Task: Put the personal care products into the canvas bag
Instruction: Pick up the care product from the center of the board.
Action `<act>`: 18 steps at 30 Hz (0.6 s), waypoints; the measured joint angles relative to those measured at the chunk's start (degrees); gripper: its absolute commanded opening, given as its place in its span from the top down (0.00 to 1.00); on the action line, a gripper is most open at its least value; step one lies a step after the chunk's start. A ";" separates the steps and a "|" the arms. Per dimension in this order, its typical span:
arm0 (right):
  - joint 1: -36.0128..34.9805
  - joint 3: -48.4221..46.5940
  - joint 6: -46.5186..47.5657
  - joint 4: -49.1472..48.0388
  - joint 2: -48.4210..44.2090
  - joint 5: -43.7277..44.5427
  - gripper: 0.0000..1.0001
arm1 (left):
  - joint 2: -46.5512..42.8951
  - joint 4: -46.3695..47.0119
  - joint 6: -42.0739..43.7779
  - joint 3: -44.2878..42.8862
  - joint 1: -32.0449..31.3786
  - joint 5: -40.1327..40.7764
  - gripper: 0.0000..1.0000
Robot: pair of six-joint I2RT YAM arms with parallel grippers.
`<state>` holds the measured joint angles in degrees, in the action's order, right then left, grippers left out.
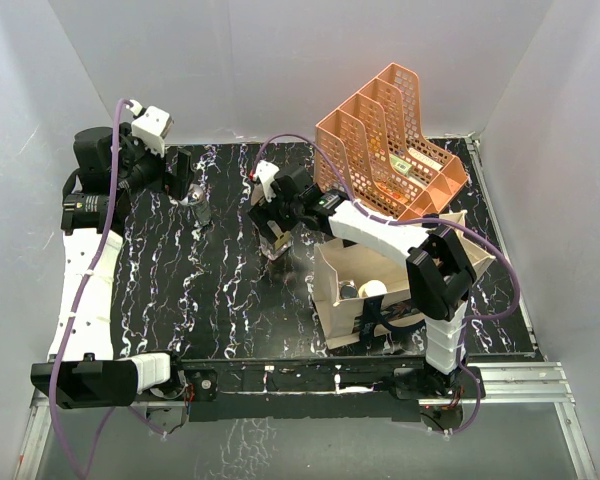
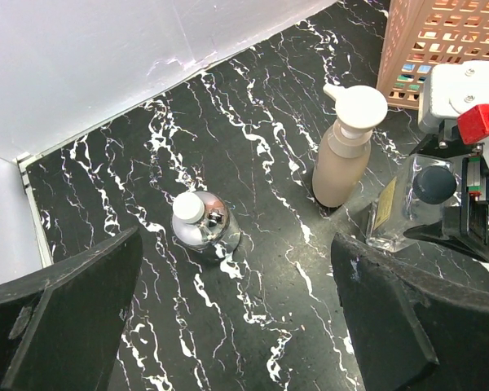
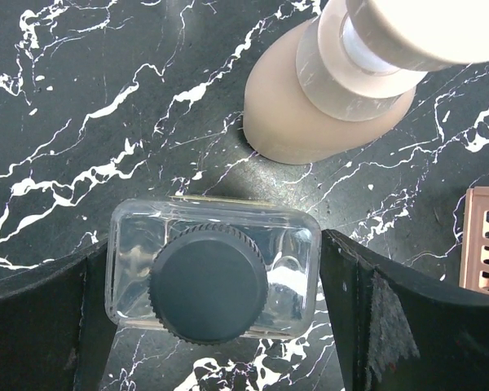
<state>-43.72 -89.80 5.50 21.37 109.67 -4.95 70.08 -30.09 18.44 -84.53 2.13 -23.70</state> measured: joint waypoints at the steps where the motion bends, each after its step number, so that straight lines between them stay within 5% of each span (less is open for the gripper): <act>1: 0.02 -0.11 0.00 0.04 0.00 0.00 0.06 | 0.00 0.00 0.00 0.04 0.00 -0.11 0.03; 18: 0.76 -1.40 -0.28 0.76 0.00 -1.42 0.10 | 0.00 -0.39 0.24 0.20 0.00 -0.96 0.03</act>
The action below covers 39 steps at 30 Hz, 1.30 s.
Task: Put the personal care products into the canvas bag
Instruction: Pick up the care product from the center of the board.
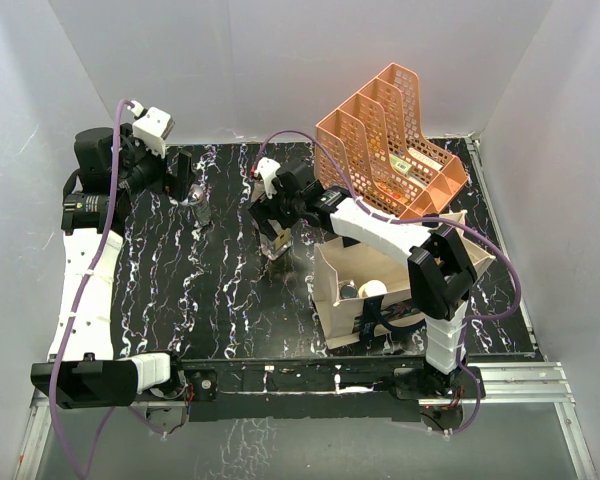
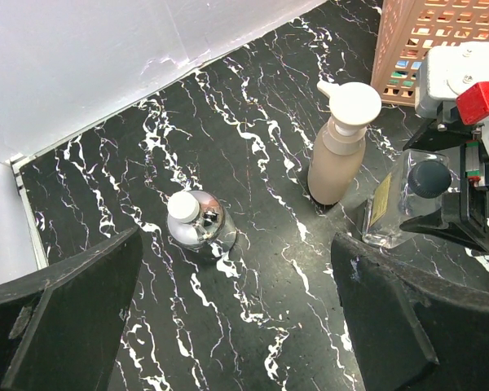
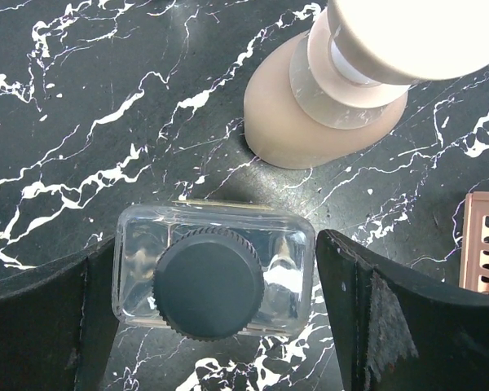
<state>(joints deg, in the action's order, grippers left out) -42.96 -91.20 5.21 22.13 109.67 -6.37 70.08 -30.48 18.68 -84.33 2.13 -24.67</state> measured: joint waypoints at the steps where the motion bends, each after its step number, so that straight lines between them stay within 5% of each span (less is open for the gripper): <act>1: 0.04 0.00 -0.02 0.02 0.00 -0.09 0.12 | 0.00 0.00 0.04 0.00 0.00 -0.02 0.03; 7: 0.35 -0.20 -0.28 0.59 0.00 -1.49 0.44 | 0.00 0.00 0.20 0.00 0.00 -0.15 0.03; 13: 0.76 -1.90 1.33 4.37 0.00 -2.89 0.91 | 0.00 0.00 0.13 0.00 0.00 -0.81 0.03; 30: 1.51 -11.32 10.56 16.79 -10.62 -7.30 0.92 | 1.42 0.35 -1.68 1.75 -0.39 -5.60 0.03; 39: 2.05 -22.14 15.28 24.26 -19.58 -8.90 0.92 | 4.52 -0.59 -0.55 1.70 -6.47 -4.68 0.03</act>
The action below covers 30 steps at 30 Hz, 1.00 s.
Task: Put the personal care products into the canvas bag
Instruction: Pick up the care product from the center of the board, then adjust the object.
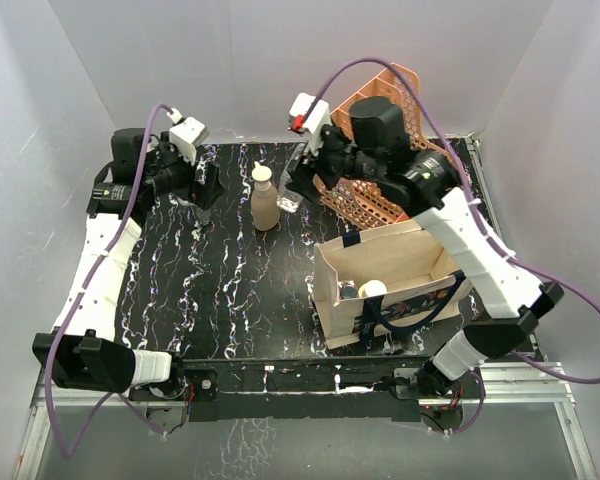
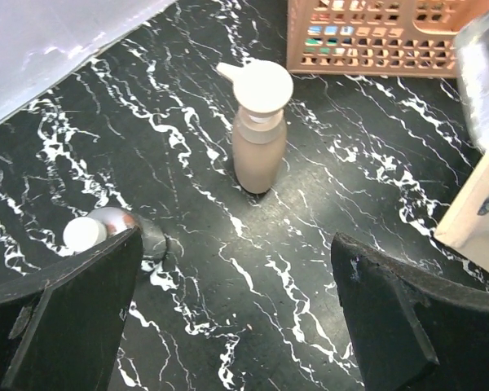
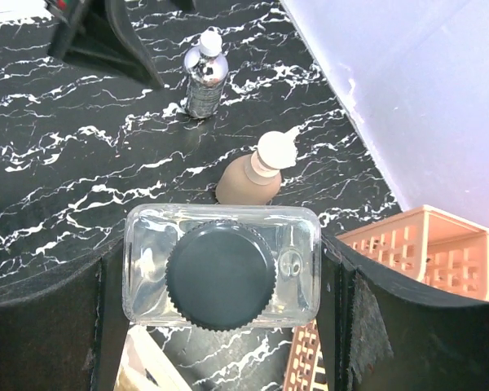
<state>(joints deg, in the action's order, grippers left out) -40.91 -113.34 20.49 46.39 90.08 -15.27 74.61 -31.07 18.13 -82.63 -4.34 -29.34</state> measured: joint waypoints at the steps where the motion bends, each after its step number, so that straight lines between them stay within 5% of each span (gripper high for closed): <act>1: 0.22 -0.76 0.48 0.92 -0.94 -0.13 0.92 | 0.28 -0.22 0.22 -0.02 -0.83 0.13 0.03; 14: 19.82 -2.75 8.00 14.08 -13.77 -11.13 0.92 | 5.73 -11.87 11.89 -8.22 -15.63 -5.29 0.03; 30: 36.63 6.51 17.38 27.10 -27.56 -24.55 0.92 | 17.62 -30.49 28.74 -24.41 -40.37 -7.37 0.09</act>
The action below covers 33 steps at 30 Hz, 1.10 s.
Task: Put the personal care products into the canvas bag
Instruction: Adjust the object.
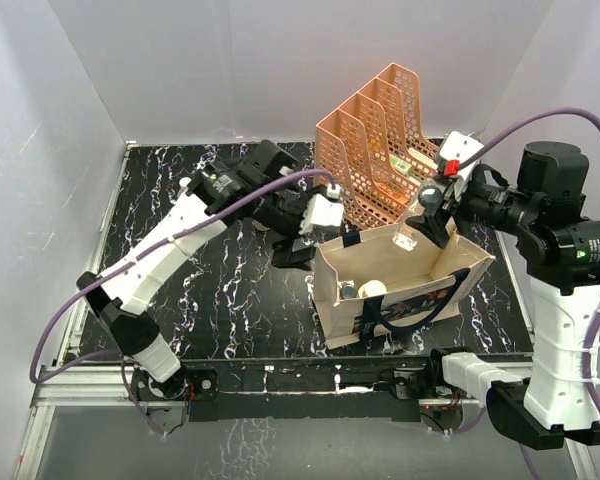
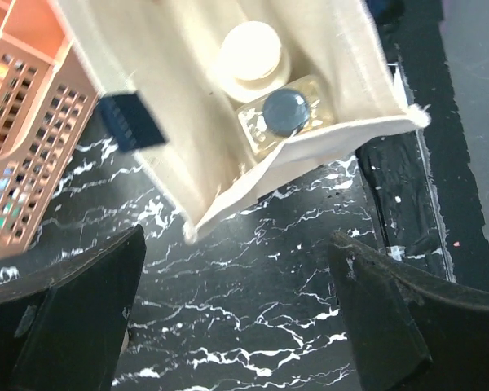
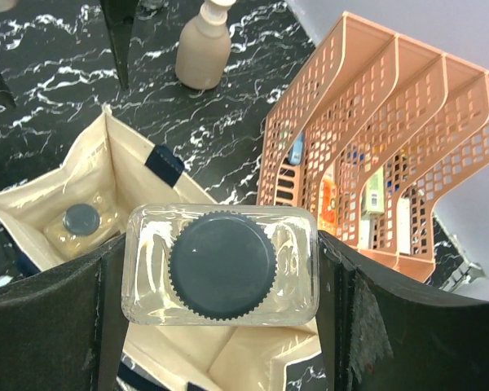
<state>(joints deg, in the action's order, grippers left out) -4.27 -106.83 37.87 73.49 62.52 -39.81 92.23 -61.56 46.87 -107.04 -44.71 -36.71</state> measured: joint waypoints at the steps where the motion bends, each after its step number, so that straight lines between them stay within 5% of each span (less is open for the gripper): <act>1: 0.37 1.03 0.37 0.24 -0.44 -0.26 0.92 | 0.70 -0.66 0.74 -0.83 -1.38 0.17 0.10; 14: 3.08 6.91 3.06 3.56 -1.79 -0.31 0.92 | 8.41 -6.23 8.11 -6.47 -11.37 2.56 0.27; 27: 3.69 8.28 4.61 6.10 -2.23 -1.14 0.92 | 11.45 -8.00 13.27 -7.61 -14.36 8.07 0.97; 33: 3.69 11.32 5.22 5.20 -3.26 -3.69 0.92 | 11.45 -6.86 14.01 -7.58 -14.40 11.61 1.00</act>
<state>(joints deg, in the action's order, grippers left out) -0.58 -95.50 43.09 78.70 59.27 -43.51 103.68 -68.42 60.88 -114.63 -59.11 -25.10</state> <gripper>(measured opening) 0.767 0.013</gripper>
